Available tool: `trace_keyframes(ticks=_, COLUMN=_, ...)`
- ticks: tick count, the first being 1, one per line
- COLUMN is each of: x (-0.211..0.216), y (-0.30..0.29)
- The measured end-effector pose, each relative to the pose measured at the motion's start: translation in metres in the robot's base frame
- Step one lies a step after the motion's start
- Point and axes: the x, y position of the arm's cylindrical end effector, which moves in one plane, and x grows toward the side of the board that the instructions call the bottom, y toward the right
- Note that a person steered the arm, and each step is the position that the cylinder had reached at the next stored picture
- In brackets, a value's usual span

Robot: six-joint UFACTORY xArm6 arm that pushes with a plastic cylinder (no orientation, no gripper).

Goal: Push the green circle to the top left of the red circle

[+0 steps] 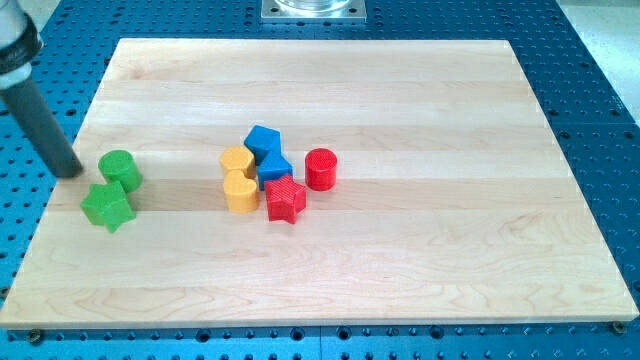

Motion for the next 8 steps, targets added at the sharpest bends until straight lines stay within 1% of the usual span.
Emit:
trace_keyframes(ticks=1, x=-0.007, y=0.033)
trace_keyframes(ticks=2, x=-0.039, y=0.056)
trace_keyframes(ticks=3, x=-0.015, y=0.035)
trace_keyframes(ticks=4, x=0.012, y=0.083)
trace_keyframes(ticks=5, x=-0.028, y=0.097)
trace_keyframes(ticks=6, x=-0.015, y=0.075)
trace_keyframes(ticks=7, x=0.025, y=0.11)
trace_keyframes(ticks=8, x=0.03, y=0.145)
